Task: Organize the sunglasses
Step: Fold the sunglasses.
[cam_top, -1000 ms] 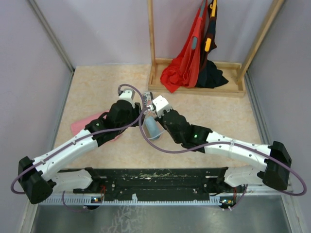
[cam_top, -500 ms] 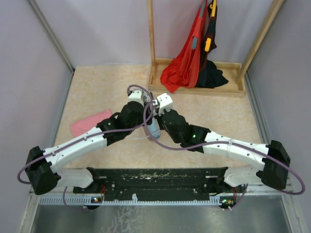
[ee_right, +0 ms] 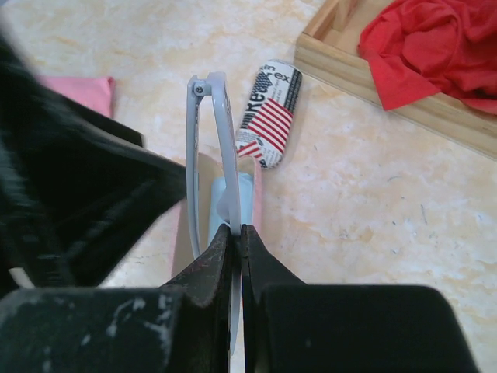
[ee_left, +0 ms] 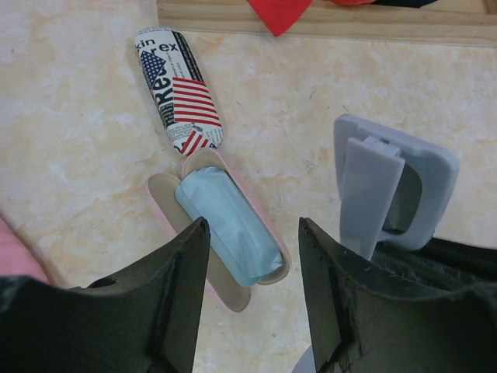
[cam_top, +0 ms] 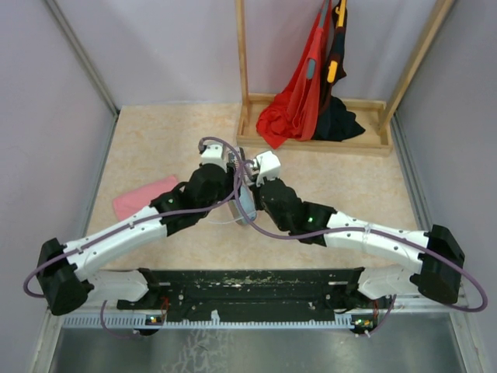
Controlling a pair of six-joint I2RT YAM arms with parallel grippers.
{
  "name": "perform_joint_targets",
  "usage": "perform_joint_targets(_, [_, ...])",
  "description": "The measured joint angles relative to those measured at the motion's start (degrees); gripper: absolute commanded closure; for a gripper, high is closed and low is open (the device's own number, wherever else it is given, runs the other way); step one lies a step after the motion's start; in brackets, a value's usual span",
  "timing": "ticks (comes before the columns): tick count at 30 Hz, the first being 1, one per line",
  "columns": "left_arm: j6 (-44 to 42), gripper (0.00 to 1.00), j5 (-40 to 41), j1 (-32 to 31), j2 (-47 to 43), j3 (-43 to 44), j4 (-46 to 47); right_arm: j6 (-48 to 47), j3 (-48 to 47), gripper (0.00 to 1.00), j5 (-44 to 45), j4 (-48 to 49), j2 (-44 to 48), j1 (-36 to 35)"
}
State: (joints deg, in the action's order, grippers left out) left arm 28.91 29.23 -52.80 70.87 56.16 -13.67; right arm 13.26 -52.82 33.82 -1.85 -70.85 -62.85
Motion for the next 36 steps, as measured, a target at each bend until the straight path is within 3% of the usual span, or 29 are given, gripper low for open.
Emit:
perform_joint_targets(9, [-4.57, 0.43, 0.76, -0.26, -15.96, -6.10, 1.36, 5.49, 4.13, 1.00, 5.22, -6.43, 6.49, 5.70])
perform_joint_targets(14, [-7.43, 0.44, -2.69, -0.26, -21.09, -9.25, 2.91, 11.41, 4.74, 1.00, 9.03, -8.81, 10.38, 9.20])
perform_joint_targets(26, [-7.98, 0.45, -9.33, -0.26, -21.44, -14.67, 3.10, 23.93, 0.66, 1.00, 8.35, -12.81, 10.67, 15.15])
perform_joint_targets(36, [-5.97, 0.45, -8.74, -0.26, -13.73, -15.08, 3.78, 25.88, 0.66, 1.00, 1.86, -12.07, 13.46, 15.17])
